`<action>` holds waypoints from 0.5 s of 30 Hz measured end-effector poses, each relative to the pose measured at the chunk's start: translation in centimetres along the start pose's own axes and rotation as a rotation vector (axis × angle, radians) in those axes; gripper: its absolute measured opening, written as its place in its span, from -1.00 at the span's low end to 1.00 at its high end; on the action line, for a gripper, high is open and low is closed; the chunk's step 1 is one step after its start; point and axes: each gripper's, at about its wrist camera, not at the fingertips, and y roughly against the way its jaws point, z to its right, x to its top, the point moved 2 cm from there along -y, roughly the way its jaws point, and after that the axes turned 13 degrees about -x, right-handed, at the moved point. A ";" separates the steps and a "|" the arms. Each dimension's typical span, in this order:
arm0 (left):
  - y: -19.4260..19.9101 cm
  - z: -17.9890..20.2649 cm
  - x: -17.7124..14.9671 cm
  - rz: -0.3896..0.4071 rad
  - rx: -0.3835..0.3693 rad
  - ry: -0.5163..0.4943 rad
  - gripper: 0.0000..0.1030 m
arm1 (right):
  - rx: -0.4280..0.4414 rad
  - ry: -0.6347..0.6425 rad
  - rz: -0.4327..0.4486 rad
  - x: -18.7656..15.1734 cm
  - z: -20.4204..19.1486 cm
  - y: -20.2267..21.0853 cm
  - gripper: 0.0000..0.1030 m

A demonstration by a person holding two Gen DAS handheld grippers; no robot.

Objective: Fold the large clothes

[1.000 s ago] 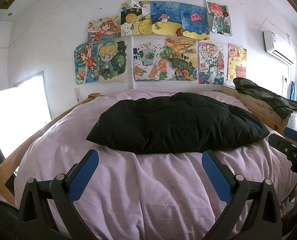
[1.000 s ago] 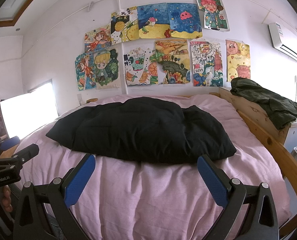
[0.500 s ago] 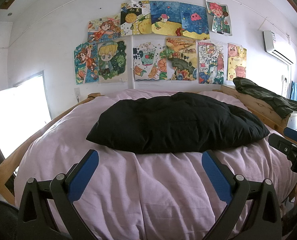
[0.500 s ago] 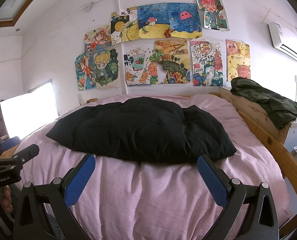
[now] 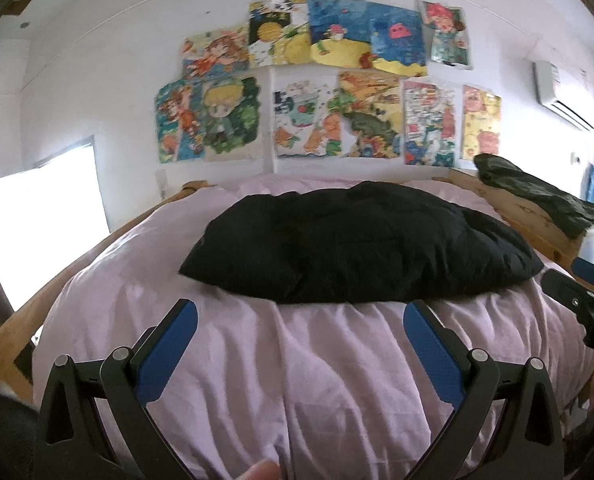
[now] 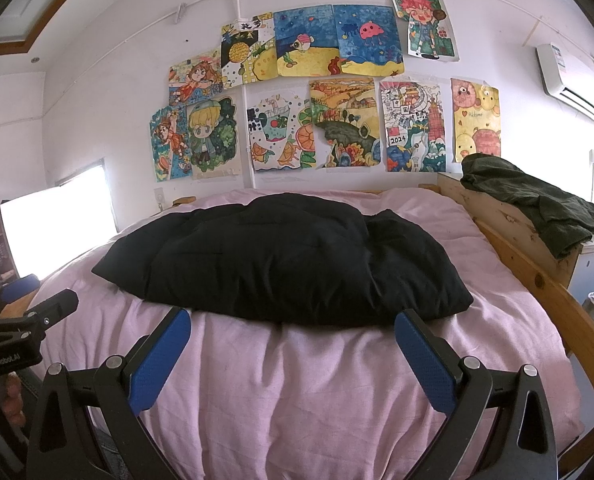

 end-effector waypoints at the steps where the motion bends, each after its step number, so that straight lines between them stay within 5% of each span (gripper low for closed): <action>1: 0.0 -0.2 -0.1 -0.006 0.007 0.010 0.97 | 0.001 0.000 0.001 0.0 0.0 0.0 1.00; 15: 0.1 -0.4 -0.3 -0.023 0.014 -0.004 0.97 | -0.005 -0.002 0.000 -0.1 -0.4 0.0 1.00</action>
